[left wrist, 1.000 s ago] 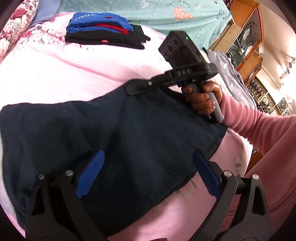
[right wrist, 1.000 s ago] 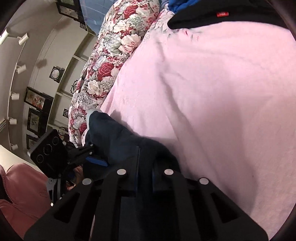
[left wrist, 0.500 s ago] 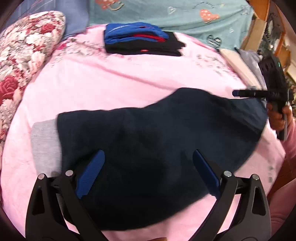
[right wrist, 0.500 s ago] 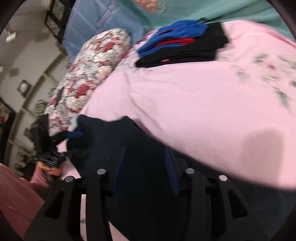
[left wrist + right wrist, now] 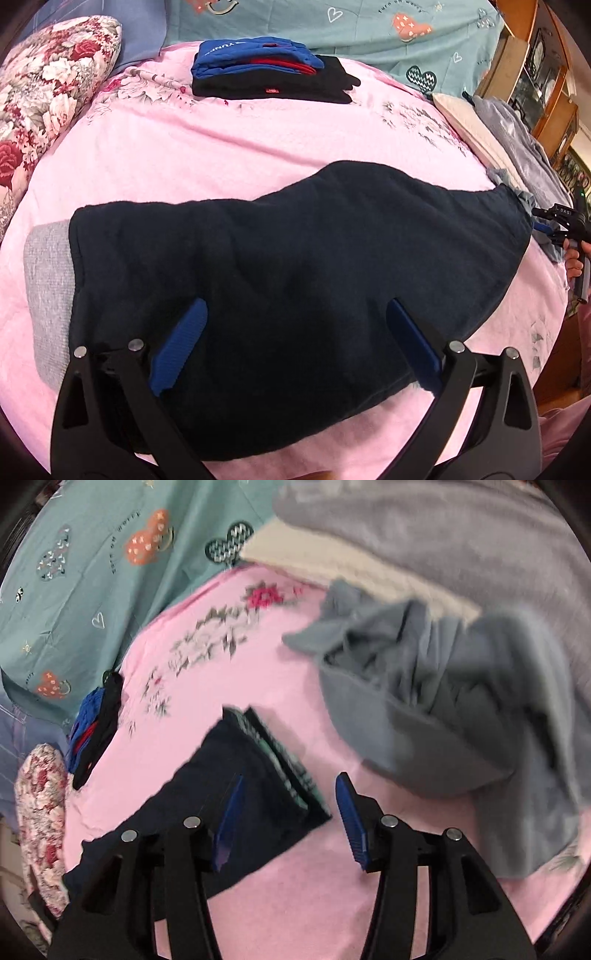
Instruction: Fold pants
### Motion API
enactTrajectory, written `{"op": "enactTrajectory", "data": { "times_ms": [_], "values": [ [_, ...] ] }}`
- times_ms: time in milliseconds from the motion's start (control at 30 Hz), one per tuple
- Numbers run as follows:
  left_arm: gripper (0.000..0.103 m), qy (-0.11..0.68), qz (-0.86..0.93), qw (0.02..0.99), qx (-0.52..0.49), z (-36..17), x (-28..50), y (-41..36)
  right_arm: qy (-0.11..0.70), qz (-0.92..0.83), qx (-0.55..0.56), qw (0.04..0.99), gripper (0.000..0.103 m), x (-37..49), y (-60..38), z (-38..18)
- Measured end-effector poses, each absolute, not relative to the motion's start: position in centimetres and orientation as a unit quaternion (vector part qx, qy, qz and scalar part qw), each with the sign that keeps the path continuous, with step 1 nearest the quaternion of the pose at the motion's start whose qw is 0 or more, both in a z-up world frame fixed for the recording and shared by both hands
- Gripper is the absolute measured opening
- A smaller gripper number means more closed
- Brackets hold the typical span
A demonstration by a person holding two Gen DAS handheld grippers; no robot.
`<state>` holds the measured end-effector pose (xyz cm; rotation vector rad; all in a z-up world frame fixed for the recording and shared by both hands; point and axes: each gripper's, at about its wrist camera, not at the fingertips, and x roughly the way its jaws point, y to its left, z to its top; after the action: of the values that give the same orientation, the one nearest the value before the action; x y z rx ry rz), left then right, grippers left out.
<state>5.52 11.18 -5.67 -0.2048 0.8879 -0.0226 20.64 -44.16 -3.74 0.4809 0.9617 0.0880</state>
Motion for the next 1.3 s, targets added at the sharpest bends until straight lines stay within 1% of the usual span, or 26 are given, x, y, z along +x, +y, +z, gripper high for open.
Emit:
{"op": "enactTrajectory", "data": {
  "times_ms": [100, 167, 200, 233, 267, 333, 400, 467, 533, 600, 667, 700, 733, 800, 900, 967, 1033, 1100, 1200, 1267, 1300],
  "values": [
    [0.099, 0.426, -0.012, 0.899, -0.099, -5.6, 5.3, 11.1, 0.487, 0.041, 0.191, 0.851, 0.052, 21.3, -42.5, -5.4],
    [0.099, 0.423, -0.016, 0.9, -0.105, -5.7, 5.1, 11.3, 0.479, 0.035, 0.143, 0.865, 0.052, 21.3, -40.5, -5.2],
    [0.099, 0.422, -0.016, 0.9, -0.109, -5.6, 5.1, 11.4, 0.481, 0.032, 0.126, 0.867, 0.045, 21.4, -39.8, -5.2],
    [0.099, 0.421, -0.016, 0.9, -0.111, -5.6, 5.1, 11.4, 0.484, 0.034, 0.11, 0.867, 0.025, 21.5, -39.1, -5.3],
    [0.099, 0.421, -0.016, 0.9, -0.111, -5.6, 5.1, 11.4, 0.485, 0.048, 0.11, 0.866, 0.018, 21.8, -39.1, -5.1],
    [0.099, 0.422, -0.014, 0.9, -0.108, -5.6, 5.1, 11.3, 0.48, 0.048, 0.087, 0.872, 0.014, 21.5, -38.6, -4.2],
    [0.099, 0.424, -0.01, 0.9, -0.101, -5.7, 5.2, 11.0, 0.45, 0.056, 0.074, 0.888, 0.014, 20.8, -38.8, -2.4],
    [0.099, 0.426, -0.006, 0.9, -0.094, -5.7, 5.2, 10.8, 0.433, 0.062, 0.099, 0.894, 0.014, 19.9, -39.9, -0.9],
    [0.099, 0.43, -0.005, 0.899, -0.081, -5.8, 5.3, 10.5, 0.444, 0.049, 0.111, 0.888, 0.014, 19.4, -41.0, -2.0],
    [0.099, 0.434, -0.004, 0.898, -0.075, -5.8, 5.4, 10.3, 0.477, 0.03, 0.107, 0.872, 0.016, 19.7, -41.3, -5.1],
    [0.099, 0.438, -0.003, 0.896, -0.066, -5.8, 5.5, 10.1, 0.467, 0.028, 0.116, 0.876, 0.019, 19.1, -41.8, -4.9],
    [0.099, 0.437, -0.003, 0.897, -0.064, -5.6, 5.4, 10.1, 0.458, 0.013, 0.119, 0.881, 0.025, 18.9, -42.1, -4.2],
    [0.099, 0.436, -0.003, 0.898, -0.061, -5.4, 5.2, 10.0, 0.457, -0.005, 0.111, 0.883, 0.036, 18.7, -42.2, -3.7],
    [0.099, 0.434, -0.008, 0.899, -0.067, -5.0, 4.9, 10.0, 0.465, -0.047, 0.094, 0.879, 0.047, 18.0, -42.3, -2.9],
    [0.099, 0.407, -0.035, 0.906, -0.109, -3.4, 4.7, 9.9, 0.431, -0.044, 0.1, 0.896, 0.047, 16.5, -41.1, -0.4],
    [0.099, 0.384, -0.062, 0.912, -0.133, -2.2, 5.0, 9.4, 0.399, -0.001, 0.089, 0.913, 0.05, 16.0, -38.2, 1.4],
    [0.1, 0.365, -0.093, 0.916, -0.138, -1.1, 6.0, 8.1, 0.383, 0.082, 0.078, 0.917, 0.053, 16.5, -33.9, 2.2],
    [0.1, 0.367, -0.103, 0.915, -0.131, -0.7, 7.9, 6.3, 0.389, 0.165, 0.064, 0.904, 0.053, 17.3, -29.4, 1.9],
    [0.1, 0.385, -0.134, 0.902, -0.141, -1.4, 11.7, 3.7, 0.417, 0.288, 0.038, 0.861, 0.053, 18.9, -21.7, -0.5],
    [0.1, 0.409, -0.157, 0.885, -0.156, -2.7, 14.0, 2.7, 0.44, 0.339, 0.025, 0.831, 0.053, 19.6, -18.0, -2.6],
    [0.1, 0.439, -0.143, 0.873, -0.157, -4.1, 15.3, 2.4, 0.46, 0.35, 0.018, 0.816, 0.053, 20.3, -16.8, -4.0]
  ]
}}
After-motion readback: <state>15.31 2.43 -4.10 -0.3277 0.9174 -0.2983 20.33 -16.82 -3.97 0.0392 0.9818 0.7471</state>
